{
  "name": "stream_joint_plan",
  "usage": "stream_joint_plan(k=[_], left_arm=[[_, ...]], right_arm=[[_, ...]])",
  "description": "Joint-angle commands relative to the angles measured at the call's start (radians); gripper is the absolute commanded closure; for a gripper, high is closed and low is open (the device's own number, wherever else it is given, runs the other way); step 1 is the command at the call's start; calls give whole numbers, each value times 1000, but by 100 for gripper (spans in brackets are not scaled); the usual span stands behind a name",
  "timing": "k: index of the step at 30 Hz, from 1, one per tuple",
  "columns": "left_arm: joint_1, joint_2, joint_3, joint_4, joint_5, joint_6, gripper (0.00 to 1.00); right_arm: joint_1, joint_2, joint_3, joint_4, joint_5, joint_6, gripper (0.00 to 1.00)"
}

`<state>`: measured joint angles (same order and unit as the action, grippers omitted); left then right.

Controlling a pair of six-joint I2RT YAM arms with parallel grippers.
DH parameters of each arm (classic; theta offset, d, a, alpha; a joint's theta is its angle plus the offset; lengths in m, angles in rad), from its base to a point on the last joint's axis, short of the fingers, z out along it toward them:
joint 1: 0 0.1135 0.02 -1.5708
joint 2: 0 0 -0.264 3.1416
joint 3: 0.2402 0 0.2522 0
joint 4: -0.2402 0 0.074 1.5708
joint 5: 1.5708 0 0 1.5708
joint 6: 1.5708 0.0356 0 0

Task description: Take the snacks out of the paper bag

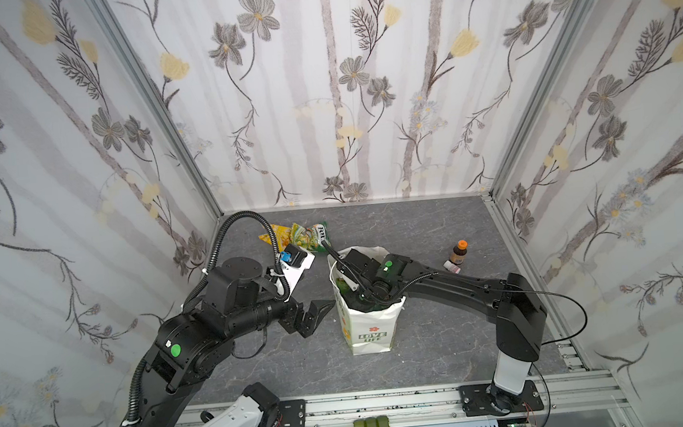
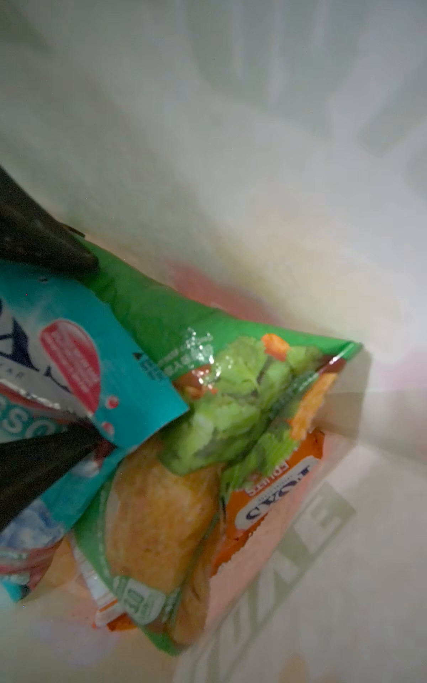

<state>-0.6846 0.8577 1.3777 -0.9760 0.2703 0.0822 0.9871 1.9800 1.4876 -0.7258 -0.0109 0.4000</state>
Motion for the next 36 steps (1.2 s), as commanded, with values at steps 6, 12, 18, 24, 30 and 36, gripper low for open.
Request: stream_joint_plan(k=[6,12,18,24,30,36], left_arm=[[0,4,-5,23,7,3,0],[0,4,0,22,3,5,0],[0,6,-5,26,3,2,0],[0,7,-6,31,2,0,0],[0,7,-8,34,1,-1,0],[0,6,-9,35,3,-5,0]], right_arm=[[-1,24,-105,129,27,37,43],[-1,-2,-141,162,25,45,73],[-4,-43,-148,170,20,45,94],[-7,-89,-143,171,19,49,100],[-16,-137,-135,170,27,54,100],[-25,-176,-128,169,38,55,100]])
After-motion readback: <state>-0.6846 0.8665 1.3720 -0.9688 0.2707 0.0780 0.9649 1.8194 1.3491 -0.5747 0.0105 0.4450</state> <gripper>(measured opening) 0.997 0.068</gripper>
